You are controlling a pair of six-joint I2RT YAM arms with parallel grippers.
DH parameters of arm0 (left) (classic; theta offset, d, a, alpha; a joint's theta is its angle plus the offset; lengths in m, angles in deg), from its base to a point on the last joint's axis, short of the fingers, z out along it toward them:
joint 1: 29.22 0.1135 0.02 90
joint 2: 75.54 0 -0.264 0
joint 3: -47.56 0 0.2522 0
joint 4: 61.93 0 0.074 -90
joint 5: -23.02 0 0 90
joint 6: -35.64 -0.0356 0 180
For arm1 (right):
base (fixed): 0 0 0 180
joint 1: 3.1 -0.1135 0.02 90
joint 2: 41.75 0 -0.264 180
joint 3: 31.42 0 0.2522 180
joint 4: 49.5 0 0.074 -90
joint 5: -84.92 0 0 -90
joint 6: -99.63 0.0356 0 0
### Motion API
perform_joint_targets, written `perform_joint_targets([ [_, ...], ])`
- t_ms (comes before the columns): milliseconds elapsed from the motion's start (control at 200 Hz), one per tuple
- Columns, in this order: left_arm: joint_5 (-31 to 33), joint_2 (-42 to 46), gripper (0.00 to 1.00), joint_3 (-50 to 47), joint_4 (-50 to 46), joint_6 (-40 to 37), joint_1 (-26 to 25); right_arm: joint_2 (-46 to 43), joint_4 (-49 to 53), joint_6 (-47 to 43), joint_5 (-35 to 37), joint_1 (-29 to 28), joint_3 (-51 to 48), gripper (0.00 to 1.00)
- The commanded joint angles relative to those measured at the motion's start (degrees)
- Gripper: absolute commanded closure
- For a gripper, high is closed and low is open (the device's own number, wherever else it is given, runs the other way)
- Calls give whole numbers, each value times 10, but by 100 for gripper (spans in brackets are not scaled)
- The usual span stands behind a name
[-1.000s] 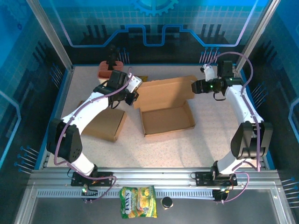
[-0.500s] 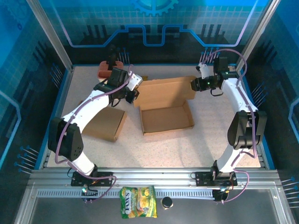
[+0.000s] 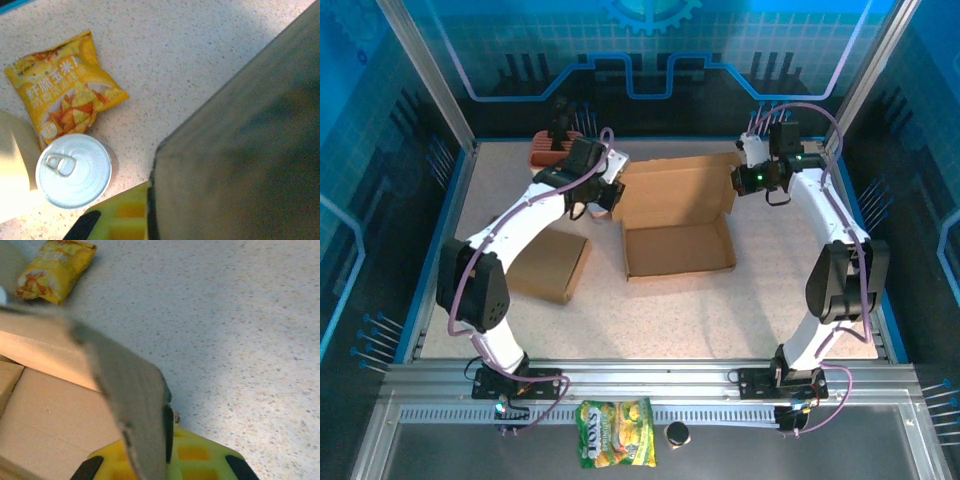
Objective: Fold the paper box
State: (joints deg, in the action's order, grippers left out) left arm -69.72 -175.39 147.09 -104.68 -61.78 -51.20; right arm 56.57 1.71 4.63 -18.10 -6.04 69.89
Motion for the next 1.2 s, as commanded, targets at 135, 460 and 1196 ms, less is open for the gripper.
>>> perform_joint_targets([
  [135,145,-79,100,122,14,192,-63,-107,-156,135,94,-26,-105,100],
  [460,143,-151,100,90,289,204,-78,-130,-434,256,106,-45,-265,100],
  [1196,103,-75,100,-230,633,184,-101,-233,-538,264,210,-100,-480,75],
])
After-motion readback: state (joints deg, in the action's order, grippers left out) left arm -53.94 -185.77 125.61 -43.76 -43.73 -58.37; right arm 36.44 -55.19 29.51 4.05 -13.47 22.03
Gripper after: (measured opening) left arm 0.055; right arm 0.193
